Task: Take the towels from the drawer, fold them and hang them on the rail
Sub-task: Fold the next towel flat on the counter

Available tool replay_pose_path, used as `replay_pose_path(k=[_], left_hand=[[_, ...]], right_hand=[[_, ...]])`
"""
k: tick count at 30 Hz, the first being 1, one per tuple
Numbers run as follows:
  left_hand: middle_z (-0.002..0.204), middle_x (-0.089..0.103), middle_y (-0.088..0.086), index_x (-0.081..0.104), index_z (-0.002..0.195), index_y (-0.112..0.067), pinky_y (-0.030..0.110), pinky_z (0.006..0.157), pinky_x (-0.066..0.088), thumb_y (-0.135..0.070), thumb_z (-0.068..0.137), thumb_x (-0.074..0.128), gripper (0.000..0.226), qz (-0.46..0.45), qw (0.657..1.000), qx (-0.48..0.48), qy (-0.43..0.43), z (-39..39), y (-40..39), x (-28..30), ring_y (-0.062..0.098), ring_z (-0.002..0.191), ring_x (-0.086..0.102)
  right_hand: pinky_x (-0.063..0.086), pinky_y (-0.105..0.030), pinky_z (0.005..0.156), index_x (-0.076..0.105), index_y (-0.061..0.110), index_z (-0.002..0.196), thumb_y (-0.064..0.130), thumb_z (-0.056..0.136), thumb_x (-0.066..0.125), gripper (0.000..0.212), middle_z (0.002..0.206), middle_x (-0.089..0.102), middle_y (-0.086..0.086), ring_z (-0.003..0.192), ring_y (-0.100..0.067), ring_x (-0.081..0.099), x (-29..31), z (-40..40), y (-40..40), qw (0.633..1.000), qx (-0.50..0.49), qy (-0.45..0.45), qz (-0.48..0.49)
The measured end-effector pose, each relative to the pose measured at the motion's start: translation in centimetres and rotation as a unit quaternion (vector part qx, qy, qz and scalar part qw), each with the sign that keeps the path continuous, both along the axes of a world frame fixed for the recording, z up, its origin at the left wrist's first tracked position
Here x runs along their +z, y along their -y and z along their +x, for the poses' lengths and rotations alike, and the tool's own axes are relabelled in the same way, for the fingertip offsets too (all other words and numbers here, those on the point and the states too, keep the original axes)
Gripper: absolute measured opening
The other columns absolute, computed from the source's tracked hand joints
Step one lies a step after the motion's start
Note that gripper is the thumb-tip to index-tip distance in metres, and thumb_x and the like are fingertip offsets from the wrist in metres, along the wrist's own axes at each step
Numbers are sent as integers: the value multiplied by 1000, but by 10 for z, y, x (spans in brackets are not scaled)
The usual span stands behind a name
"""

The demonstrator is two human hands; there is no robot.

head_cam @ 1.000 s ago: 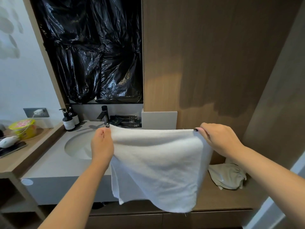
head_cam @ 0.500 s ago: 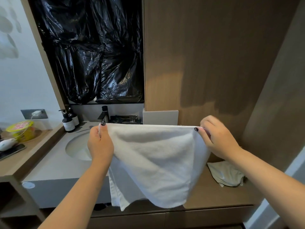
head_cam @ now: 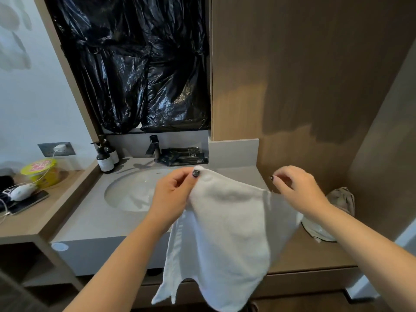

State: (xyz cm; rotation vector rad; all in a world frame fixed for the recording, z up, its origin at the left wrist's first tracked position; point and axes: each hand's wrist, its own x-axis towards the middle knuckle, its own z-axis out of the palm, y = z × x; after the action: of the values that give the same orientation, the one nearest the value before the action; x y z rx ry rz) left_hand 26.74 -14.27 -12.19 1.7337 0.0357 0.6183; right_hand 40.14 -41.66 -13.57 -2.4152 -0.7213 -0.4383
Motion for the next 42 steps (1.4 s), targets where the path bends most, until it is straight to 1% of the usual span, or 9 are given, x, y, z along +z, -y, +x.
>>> replay_pose_path(k=[4, 7, 11, 15, 18, 21, 28, 35, 42], left_hand=[[93, 76, -5, 79, 89, -26, 22, 79, 53, -19, 91, 69, 13, 21, 999, -26, -15, -3, 7, -5, 9, 87, 69], [76, 73, -3, 72, 87, -12, 19, 63, 51, -13, 87, 72, 1, -38, 998, -25, -31, -5, 3, -10, 7, 69, 63], [58, 57, -5, 54, 83, -13, 16, 46, 40, -10, 92, 65, 15, -130, 991, 18, -38, -16, -17, -18, 5, 50, 47], [71, 56, -7, 52, 97, -23, 27, 55, 43, -40, 95, 55, 18, -47, 996, 50, -59, -39, -38, -34, 11, 63, 48], [84, 58, -8, 48, 104, -28, 21, 59, 47, -32, 92, 51, 13, 20, 996, 69, -52, -54, -48, -55, 3, 66, 52], [94, 59, -18, 46, 109, -34, 23, 70, 55, -14, 98, 56, 24, 37, 995, 84, -47, -61, -52, -73, 9, 83, 63], [110, 52, -26, 42, 115, -48, 12, 79, 46, -49, 91, 52, 25, 63, 991, 115, 32, -55, -30, -78, 9, 97, 58], [105, 53, -20, 57, 103, -34, 10, 81, 40, -18, 95, 57, 18, 208, 973, 104, 0, -34, -19, -76, -1, 102, 53], [89, 50, -23, 39, 90, -46, 17, 62, 46, -24, 85, 75, 42, 60, 979, 185, -55, -26, -1, -82, -2, 87, 52]], right_hand=[[46, -13, 75, 68, 26, 98, 20, 94, 63, 9, 91, 68, 14, 87, -3, 62, 25, -47, -68, 954, 176, -169, 175], [48, -16, 77, 70, 14, 105, 17, 94, 65, 12, 98, 71, -1, 86, -9, 63, 30, -65, -105, 924, 245, -235, 178], [45, -29, 79, 66, 5, 104, 13, 97, 59, 12, 98, 68, -18, 85, -14, 56, 20, -70, -137, 902, 254, -304, 170], [44, -35, 74, 60, 15, 100, 25, 99, 54, 12, 90, 63, -12, 78, -12, 51, 19, -74, -172, 925, 250, -245, 147], [36, -19, 61, 56, 20, 95, 29, 100, 50, 11, 79, 55, 8, 66, 0, 45, 30, -74, -191, 935, 259, -206, 128], [34, -14, 58, 54, 19, 93, 27, 100, 50, 11, 76, 51, 11, 64, 2, 44, 43, -72, -200, 942, 271, -167, 109], [35, -12, 61, 54, 17, 94, 24, 100, 48, 11, 73, 49, 12, 65, 3, 45, 67, -61, -187, 955, 269, -97, 81], [36, -13, 62, 54, 17, 95, 24, 102, 48, 11, 78, 51, 12, 67, 0, 45, 94, -57, -168, 956, 275, -48, 90], [36, -14, 62, 54, 13, 99, 21, 101, 48, 11, 86, 55, 1, 70, -3, 43, 107, -47, -151, 963, 245, -35, 109]])
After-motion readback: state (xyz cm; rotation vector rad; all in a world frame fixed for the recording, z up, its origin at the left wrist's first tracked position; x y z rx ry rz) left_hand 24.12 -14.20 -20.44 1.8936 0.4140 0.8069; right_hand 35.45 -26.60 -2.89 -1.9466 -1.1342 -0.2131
